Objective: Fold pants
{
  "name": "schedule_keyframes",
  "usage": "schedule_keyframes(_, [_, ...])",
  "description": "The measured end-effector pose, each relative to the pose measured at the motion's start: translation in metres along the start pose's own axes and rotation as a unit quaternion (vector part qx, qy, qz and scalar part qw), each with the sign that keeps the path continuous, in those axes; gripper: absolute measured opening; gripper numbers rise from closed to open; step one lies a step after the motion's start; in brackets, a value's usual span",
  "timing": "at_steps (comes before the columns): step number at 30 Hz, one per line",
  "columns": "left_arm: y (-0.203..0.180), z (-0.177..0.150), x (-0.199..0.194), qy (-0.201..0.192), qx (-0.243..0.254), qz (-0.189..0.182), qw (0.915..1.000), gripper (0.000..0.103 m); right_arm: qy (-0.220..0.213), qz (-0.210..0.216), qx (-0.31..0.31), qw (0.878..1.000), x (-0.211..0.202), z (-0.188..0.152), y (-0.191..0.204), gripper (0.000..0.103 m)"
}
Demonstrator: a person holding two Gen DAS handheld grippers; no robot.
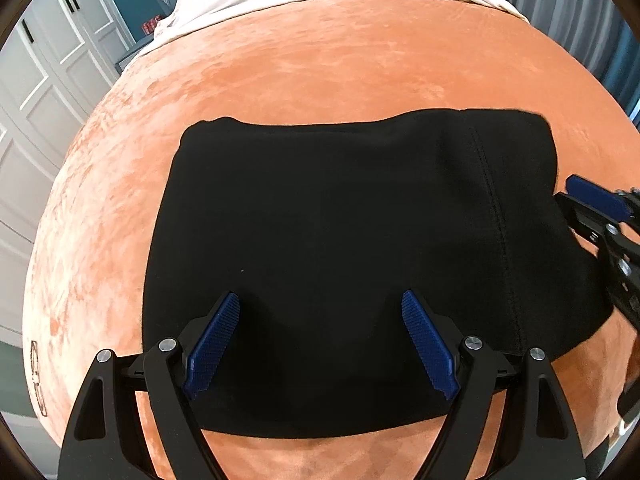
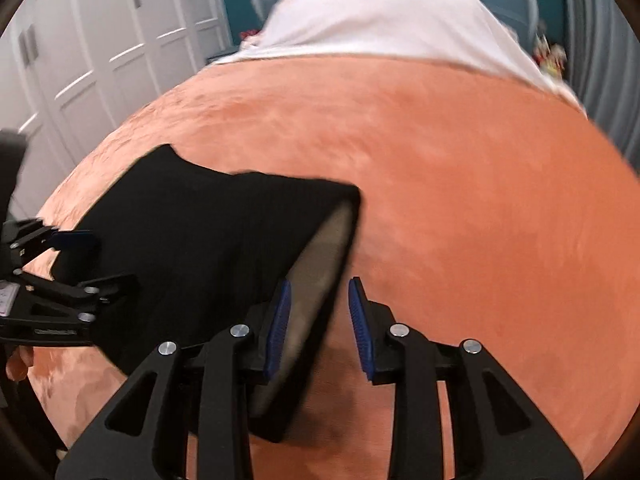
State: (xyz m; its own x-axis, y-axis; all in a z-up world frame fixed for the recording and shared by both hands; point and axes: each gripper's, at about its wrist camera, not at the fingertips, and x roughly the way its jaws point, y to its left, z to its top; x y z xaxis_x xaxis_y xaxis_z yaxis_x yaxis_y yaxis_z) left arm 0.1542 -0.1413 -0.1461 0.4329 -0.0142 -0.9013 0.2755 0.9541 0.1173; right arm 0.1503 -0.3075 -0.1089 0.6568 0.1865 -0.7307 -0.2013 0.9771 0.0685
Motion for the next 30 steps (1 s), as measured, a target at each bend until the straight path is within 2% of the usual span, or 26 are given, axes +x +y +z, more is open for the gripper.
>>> schedule_keyframes(1, [0.001, 0.000, 0.000, -0.001, -0.002, -0.003, 1.0000, 0.081, -0.008, 0.004, -0.010, 1.000, -0.005, 0.002, 0.008, 0.030])
schedule_keyframes(2, [0.001, 0.000, -0.001, -0.001, -0.003, -0.004, 1.0000, 0.081, -0.012, 0.028, -0.009, 0.999, -0.009, 0.004, 0.013, 0.030])
schedule_keyframes(4, [0.001, 0.001, -0.001, -0.002, -0.001, -0.004, 1.0000, 0.081, 0.001, 0.076, 0.012, 0.997, -0.005, 0.010, 0.012, 0.031])
schedule_keyframes(5, [0.001, 0.001, -0.001, 0.000, 0.001, -0.002, 1.0000, 0.081, 0.007, 0.084, 0.023, 0.996, 0.001, 0.011, 0.007, 0.031])
schedule_keyframes(7, [0.004, 0.000, -0.002, 0.000, 0.002, 0.000, 1.0000, 0.081, 0.014, 0.068, 0.046, 0.997, 0.007, 0.010, -0.010, 0.031])
schedule_keyframes(9, [0.009, 0.000, -0.005, -0.004, -0.003, 0.000, 1.0000, 0.081, -0.007, 0.069, 0.119, 0.991, 0.003, 0.006, -0.048, 0.031])
schedule_keyframes(10, [0.011, -0.001, -0.005, -0.003, -0.006, 0.000, 1.0000, 0.081, -0.015, 0.058, 0.133, 0.989, 0.003, 0.005, -0.056, 0.032])
schedule_keyframes(11, [0.014, -0.001, -0.004, -0.001, -0.010, -0.002, 1.0000, 0.081, -0.019, 0.018, 0.127, 0.992, 0.003, 0.004, -0.065, 0.034])
schedule_keyframes(13, [0.016, -0.001, -0.001, 0.003, -0.015, -0.005, 0.9999, 0.081, -0.001, -0.025, 0.077, 0.997, 0.012, 0.004, -0.061, 0.034])
schedule_keyframes(14, [0.015, -0.001, 0.000, 0.002, -0.015, -0.002, 0.9999, 0.081, 0.006, -0.025, 0.061, 0.998, 0.018, 0.004, -0.058, 0.034])
schedule_keyframes(19, [0.008, -0.002, 0.000, 0.002, -0.002, 0.005, 1.0000, 0.081, 0.004, 0.005, 0.017, 1.000, 0.021, -0.001, -0.038, 0.033])
schedule_keyframes(22, [0.008, -0.002, 0.003, 0.003, -0.003, 0.004, 1.0000, 0.082, -0.016, 0.082, 0.046, 0.995, 0.009, -0.001, -0.039, 0.034])
schedule_keyframes(23, [0.008, -0.002, 0.004, 0.004, -0.004, 0.004, 1.0000, 0.082, -0.016, 0.125, 0.068, 0.990, 0.010, 0.000, -0.040, 0.034])
schedule_keyframes(26, [0.008, -0.002, 0.005, 0.005, -0.008, 0.005, 0.9999, 0.083, -0.006, 0.175, 0.093, 0.980, 0.021, 0.004, -0.036, 0.034])
schedule_keyframes(28, [0.007, -0.001, 0.005, 0.005, -0.006, 0.005, 1.0000, 0.083, 0.024, 0.166, 0.098, 0.981, 0.035, 0.004, -0.034, 0.040])
schedule_keyframes(29, [0.008, -0.001, 0.005, 0.006, -0.006, 0.002, 1.0000, 0.083, 0.033, 0.142, 0.097, 0.985, 0.042, 0.002, -0.036, 0.040])
schedule_keyframes(30, [0.008, -0.001, 0.004, 0.006, -0.005, 0.000, 1.0000, 0.083, 0.037, 0.143, 0.095, 0.984, 0.046, 0.001, -0.038, 0.040])
